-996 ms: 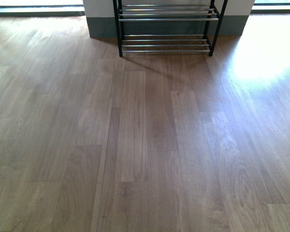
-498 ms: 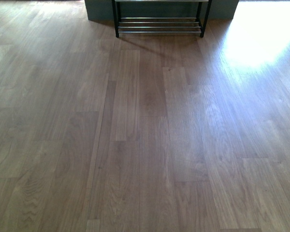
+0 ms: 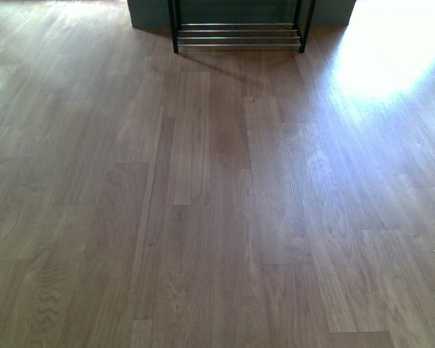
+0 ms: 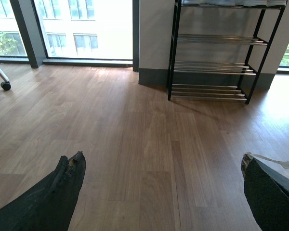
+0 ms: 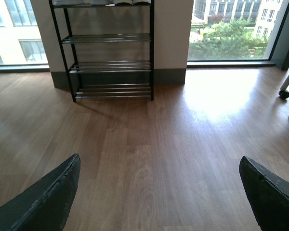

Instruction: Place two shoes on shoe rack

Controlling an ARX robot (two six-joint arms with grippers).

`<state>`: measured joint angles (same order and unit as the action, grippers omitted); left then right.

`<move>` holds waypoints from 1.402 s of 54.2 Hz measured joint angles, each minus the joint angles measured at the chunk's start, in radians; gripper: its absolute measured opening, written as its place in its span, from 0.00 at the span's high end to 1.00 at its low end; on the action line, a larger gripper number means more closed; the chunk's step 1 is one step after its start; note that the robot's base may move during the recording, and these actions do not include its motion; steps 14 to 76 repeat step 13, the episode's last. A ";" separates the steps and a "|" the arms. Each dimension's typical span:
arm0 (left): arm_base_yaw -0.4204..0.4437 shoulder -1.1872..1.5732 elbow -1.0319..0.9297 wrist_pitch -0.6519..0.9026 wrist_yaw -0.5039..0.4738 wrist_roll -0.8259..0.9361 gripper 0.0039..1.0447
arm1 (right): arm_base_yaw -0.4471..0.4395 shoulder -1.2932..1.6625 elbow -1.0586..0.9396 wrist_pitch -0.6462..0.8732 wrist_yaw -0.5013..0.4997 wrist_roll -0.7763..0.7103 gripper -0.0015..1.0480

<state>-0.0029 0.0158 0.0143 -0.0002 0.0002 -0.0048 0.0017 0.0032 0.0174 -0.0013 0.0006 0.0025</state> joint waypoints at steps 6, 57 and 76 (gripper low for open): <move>0.000 0.000 0.000 0.000 0.000 0.000 0.09 | 0.000 0.000 0.000 0.000 0.000 0.000 0.09; 0.000 0.000 0.000 0.000 0.000 0.000 0.09 | 0.000 0.000 0.000 0.000 0.000 0.000 0.09; 0.000 0.000 0.000 0.000 0.000 0.000 0.09 | 0.000 0.000 0.000 0.000 0.000 0.000 0.09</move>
